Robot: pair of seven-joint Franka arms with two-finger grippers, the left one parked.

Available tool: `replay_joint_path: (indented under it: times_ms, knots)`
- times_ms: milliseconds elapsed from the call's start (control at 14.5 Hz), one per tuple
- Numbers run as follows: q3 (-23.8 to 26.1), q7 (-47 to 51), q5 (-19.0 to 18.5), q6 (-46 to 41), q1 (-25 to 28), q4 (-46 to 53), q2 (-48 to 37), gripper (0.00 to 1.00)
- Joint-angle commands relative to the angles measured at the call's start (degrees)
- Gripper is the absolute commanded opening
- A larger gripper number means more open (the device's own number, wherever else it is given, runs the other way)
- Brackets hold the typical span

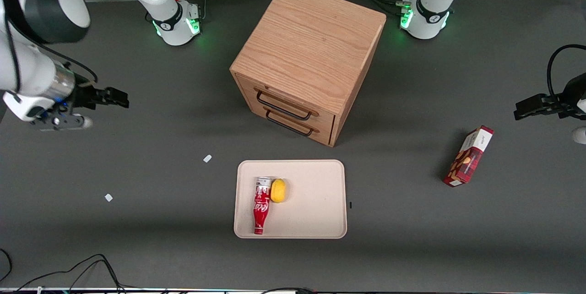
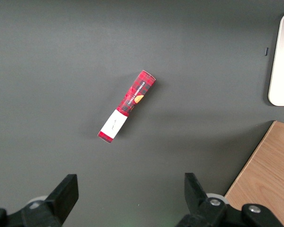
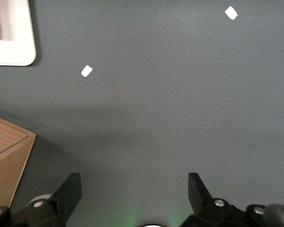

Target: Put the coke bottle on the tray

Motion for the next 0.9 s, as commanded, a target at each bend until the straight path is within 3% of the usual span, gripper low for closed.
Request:
replay_joint_path:
  times_ms: [0,208,484,623,830]
  knots:
    - [-2.92,-0.12,1.54,0.92,3.69,-8.35,-9.33,1.00]
    - [-5.49,4.87,1.54,-1.62,6.68,-6.27,-10.77,1.00]
    - [-9.53,5.51,1.10,-8.29,14.08,3.65,-2.53,1.00]
    - [-5.17,5.16,1.36,-10.67,9.46,7.44,1.26,1.00]
    - [-4.09,5.07,1.28,-10.07,9.07,8.42,2.85,1.00]
